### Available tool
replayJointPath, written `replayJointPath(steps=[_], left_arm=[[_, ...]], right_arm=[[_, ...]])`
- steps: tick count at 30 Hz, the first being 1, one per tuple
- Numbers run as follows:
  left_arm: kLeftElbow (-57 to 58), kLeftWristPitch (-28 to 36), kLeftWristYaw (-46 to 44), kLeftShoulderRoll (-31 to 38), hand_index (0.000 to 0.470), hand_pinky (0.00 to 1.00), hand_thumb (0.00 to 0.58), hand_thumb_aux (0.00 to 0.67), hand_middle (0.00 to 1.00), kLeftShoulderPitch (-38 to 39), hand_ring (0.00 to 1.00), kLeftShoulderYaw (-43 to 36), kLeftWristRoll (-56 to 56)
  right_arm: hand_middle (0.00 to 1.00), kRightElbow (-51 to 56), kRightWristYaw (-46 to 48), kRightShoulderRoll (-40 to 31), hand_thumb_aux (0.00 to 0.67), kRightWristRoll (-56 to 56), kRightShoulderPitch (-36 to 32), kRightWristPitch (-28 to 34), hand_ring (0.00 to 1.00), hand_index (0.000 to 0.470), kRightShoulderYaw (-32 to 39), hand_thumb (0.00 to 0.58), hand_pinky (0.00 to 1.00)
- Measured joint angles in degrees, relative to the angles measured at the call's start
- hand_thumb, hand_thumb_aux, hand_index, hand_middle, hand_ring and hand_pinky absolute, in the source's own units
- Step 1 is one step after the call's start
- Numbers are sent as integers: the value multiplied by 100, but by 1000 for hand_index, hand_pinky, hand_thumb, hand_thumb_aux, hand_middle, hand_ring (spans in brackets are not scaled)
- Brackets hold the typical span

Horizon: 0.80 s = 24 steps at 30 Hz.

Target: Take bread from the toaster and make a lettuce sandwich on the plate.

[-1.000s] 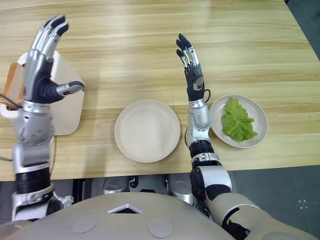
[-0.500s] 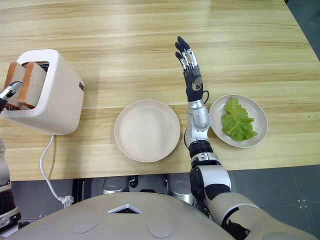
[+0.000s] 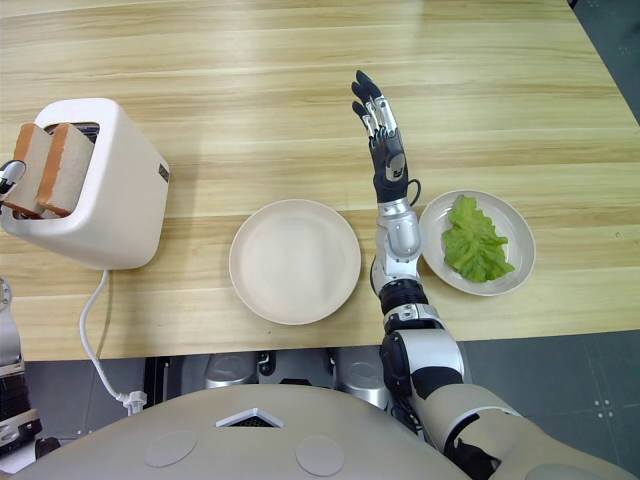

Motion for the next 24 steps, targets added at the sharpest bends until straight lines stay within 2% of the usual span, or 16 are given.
replayJointPath(steps=[1, 2, 5, 10, 24], left_arm=[[40, 8, 5, 0, 52, 0, 124, 76, 0, -2, 0, -1, -43], [84, 11, 6, 0, 157, 0, 328, 229, 0, -4, 0, -2, -111], [155, 28, 19, 0, 220, 0, 422, 321, 0, -30, 0, -62, -228], [169, 22, 99, 25, 238, 0, 445, 347, 0, -73, 0, -247, -282], [391, 70, 234, 69, 244, 0, 452, 355, 0, -38, 0, -620, -324]], right_arm=[[0, 0, -2, -13, 0, -7, 20, -5, 0, 0, -1, 0, 0], [0, 0, -6, -19, 0, -21, 33, -9, 0, 0, -2, 0, 0], [0, -2, -36, -23, 0, -49, 36, -36, 0, 0, -1, 0, 0], [0, -3, -75, -23, 0, -79, 37, -61, 0, 0, 3, 0, 0], [0, -5, -122, -17, 0, -138, 44, -72, 0, 0, 18, 0, 0]])
